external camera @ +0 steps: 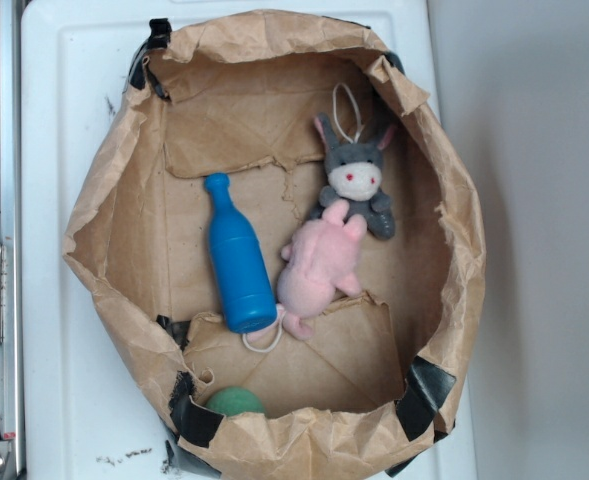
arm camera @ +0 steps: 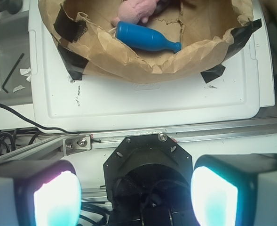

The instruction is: Grab the pink bunny.

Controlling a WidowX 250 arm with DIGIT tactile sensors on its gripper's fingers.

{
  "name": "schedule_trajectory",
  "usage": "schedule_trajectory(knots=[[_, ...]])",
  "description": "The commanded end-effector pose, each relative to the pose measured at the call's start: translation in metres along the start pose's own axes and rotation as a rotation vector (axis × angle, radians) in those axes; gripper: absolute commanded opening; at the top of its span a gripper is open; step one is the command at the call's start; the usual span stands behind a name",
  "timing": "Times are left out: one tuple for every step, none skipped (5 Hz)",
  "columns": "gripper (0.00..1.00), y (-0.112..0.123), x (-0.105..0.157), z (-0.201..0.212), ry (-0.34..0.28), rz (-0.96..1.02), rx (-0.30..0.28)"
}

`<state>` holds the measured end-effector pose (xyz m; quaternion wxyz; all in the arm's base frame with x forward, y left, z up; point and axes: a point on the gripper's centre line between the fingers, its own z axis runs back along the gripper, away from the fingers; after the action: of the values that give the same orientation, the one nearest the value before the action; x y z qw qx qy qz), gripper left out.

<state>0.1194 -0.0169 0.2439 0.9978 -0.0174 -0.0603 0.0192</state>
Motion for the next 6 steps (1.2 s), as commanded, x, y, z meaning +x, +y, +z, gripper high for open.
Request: schedule_trajectory(knots=[[1.00,0.000,0.000,0.000,0.000,0.000,0.000],[1.00,-0.004,0.035,-0.012,0.040,-0.086,-0.164],[1.00,-0.011,0.075,-0.020,-0.095,-0.037,-0.124],[1.00,-0.005,0.104,-0.028,-0.202,0.065,-0.129],[1.00,-0.004,0.139,-0.052,-0.252,0.183,-0.121],[1.00,-0.004,0.139,-0.052,-0.252,0.183,-0.121]])
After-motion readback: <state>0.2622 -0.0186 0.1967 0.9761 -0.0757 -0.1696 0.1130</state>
